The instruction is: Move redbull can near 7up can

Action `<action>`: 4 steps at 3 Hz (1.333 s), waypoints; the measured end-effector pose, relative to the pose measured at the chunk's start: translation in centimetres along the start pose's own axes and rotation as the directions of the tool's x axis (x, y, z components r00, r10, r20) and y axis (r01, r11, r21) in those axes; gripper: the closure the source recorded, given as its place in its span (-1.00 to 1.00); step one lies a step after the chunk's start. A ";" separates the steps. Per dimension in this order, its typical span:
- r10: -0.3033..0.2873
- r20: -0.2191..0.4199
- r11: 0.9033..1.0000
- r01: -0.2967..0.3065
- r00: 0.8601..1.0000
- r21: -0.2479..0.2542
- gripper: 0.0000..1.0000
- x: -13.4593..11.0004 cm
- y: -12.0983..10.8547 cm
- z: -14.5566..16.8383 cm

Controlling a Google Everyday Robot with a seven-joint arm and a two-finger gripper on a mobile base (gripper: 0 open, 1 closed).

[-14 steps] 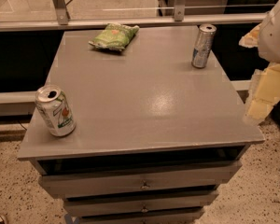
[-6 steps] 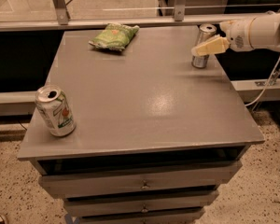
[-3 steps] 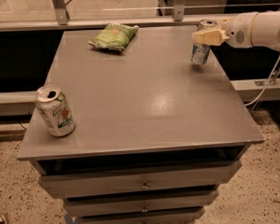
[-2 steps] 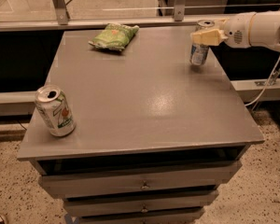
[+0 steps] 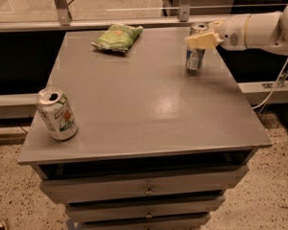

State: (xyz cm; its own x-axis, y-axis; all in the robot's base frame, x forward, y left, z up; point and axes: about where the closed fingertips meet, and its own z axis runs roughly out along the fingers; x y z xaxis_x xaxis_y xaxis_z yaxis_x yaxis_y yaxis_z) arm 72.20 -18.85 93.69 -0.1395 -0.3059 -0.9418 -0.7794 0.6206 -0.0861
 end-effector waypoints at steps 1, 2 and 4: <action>-0.073 0.011 0.991 0.074 0.997 -0.113 1.00 -1.5 5.1 3.2; -0.107 0.042 0.960 0.114 0.993 -0.258 1.00 -3.1 12.6 5.5; -0.082 0.092 0.919 0.111 0.992 -0.378 1.00 -4.6 18.3 6.3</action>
Offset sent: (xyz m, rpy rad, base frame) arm -0.0889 0.1704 0.0027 -0.0121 -0.0185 0.3826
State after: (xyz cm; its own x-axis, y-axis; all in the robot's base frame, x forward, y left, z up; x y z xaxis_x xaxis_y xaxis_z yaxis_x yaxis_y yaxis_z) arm 62.41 -1.50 94.35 -0.0182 -0.2880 -0.9575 -0.9627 0.2636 -0.0610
